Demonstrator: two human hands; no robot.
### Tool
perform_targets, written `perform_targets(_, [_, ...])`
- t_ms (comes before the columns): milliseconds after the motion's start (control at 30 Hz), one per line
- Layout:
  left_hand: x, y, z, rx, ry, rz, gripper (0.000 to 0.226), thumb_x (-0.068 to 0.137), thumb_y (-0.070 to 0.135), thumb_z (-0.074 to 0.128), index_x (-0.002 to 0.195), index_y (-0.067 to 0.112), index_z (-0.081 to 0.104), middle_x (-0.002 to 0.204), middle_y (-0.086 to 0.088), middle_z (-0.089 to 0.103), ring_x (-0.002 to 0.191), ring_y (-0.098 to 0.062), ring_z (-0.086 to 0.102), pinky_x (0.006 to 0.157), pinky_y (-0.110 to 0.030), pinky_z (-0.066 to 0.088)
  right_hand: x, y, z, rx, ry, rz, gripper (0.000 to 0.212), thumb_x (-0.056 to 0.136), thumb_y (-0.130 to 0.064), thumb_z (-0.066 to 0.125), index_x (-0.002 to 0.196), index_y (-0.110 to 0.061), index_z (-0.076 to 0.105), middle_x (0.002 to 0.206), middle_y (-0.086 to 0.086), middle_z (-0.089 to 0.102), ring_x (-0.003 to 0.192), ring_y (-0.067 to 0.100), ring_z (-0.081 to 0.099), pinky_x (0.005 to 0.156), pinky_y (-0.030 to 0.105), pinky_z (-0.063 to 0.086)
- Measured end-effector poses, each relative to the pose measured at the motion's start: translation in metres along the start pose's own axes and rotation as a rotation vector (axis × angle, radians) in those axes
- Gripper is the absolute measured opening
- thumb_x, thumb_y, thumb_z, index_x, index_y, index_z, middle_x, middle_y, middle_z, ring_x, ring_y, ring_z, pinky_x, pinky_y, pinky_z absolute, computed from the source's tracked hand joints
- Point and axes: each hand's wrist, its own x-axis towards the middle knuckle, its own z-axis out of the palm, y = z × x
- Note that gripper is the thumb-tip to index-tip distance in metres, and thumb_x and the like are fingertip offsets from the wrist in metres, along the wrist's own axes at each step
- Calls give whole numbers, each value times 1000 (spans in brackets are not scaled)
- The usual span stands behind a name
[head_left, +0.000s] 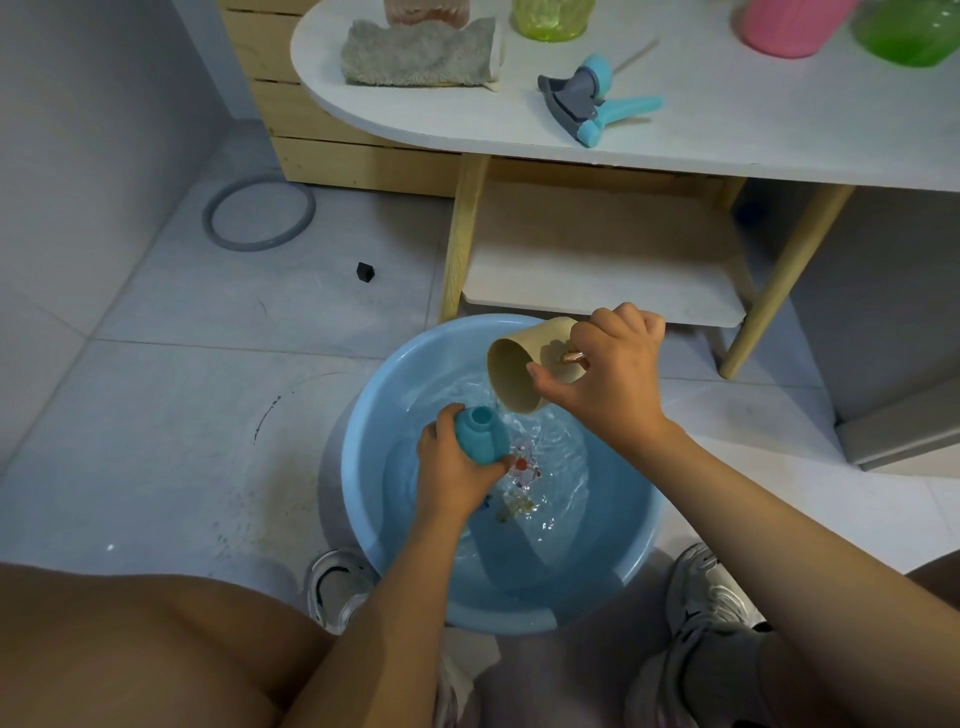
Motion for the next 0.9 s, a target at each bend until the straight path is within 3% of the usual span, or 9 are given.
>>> perform_targets(300, [0, -7, -1, -41, 13, -12, 81, 54, 33, 88, 122, 27, 42, 119, -3, 47, 107, -21, 49, 89, -38, 48, -40, 18, 30, -226, -224, -70, 42, 69, -47, 56, 49, -11, 57, 52, 1, 48, 57, 26, 51, 70, 32, 26])
perform_targets(433, [0, -10, -2, -35, 17, -12, 82, 54, 32, 88, 122, 26, 43, 118, -3, 49, 104, -20, 52, 86, -35, 49, -66, 26, 44, -362, -415, -206, 34, 52, -34, 86, 50, -14, 59, 56, 0, 51, 62, 25, 54, 72, 33, 28])
perform_targets(500, [0, -11, -3, -31, 22, -22, 83, 53, 34, 88, 123, 27, 43, 118, -3, 50, 103, -19, 53, 86, -37, 50, -74, 27, 47, -405, -464, -266, 31, 43, -27, 90, 53, -14, 63, 58, 0, 53, 66, 25, 57, 74, 33, 28])
perform_targets(733, [0, -13, -4, -18, 35, -24, 83, 51, 37, 88, 120, 28, 43, 116, -2, 52, 104, -20, 53, 86, -41, 51, -79, 29, 44, -398, -401, -426, 43, 31, -25, 93, 59, -12, 64, 64, 2, 55, 77, 23, 36, 78, 36, 30])
perform_targets(900, [0, -6, -6, -50, 51, -25, 82, 49, 43, 87, 117, 30, 44, 114, 0, 54, 103, -20, 54, 86, -42, 52, -70, 23, 37, -352, -267, -404, 38, 42, -31, 92, 60, -15, 63, 64, 0, 53, 75, 21, 36, 77, 34, 30])
